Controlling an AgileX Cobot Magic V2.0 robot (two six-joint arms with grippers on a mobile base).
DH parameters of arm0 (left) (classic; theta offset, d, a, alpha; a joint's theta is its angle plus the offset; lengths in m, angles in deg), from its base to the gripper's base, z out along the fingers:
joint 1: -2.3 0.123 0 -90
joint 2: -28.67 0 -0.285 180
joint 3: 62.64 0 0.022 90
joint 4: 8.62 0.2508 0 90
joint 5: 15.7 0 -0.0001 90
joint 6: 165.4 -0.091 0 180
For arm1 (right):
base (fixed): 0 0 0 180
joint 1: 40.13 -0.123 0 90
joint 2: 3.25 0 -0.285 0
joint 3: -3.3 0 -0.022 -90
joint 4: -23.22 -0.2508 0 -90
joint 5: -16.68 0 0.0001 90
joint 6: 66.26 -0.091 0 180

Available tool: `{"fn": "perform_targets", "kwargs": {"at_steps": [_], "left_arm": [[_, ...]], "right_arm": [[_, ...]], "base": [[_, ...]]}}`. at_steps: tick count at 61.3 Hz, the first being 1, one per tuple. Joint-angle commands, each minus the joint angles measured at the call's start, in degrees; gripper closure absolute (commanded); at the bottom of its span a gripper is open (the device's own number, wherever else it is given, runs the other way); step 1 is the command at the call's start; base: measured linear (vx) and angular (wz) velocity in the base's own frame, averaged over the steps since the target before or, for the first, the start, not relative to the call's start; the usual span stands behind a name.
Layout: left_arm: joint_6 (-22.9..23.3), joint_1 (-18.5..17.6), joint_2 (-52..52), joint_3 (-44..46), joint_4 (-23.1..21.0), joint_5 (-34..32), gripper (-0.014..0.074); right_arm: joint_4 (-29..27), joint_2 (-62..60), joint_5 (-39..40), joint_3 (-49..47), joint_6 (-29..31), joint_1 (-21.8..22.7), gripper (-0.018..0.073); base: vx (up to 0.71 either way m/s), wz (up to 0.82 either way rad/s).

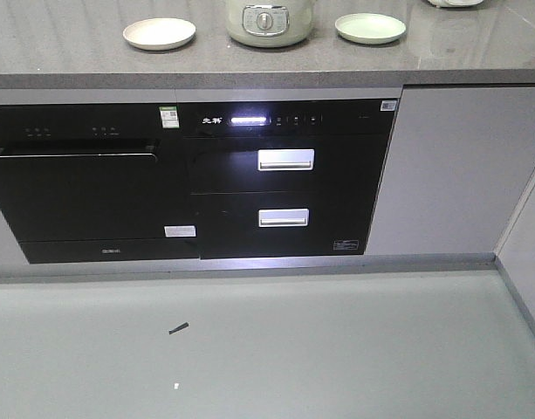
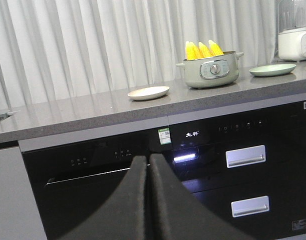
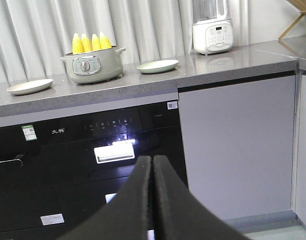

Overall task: Distribute corn equally
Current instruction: 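Drive the base toward the counter with the pot and plates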

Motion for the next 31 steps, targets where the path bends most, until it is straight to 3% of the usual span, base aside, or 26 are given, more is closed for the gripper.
{"fn": "perform_targets", "kwargs": {"at_steps": [1,31], "left_arm": [[0.2,0.1,-0.9,-0.2,-0.1,-4.3,0.0603],[0.2,0.1,-0.9,-0.2,-0.1,-4.3,0.0603]], "right_arm": [[0.3,0.3,4.6,0.4,0.4,0.4,0.0564],[0.3,0.3,4.6,0.4,0.4,0.4,0.0564]], "base": [[0.12,-0.03],[0.12,-0.02]]}}
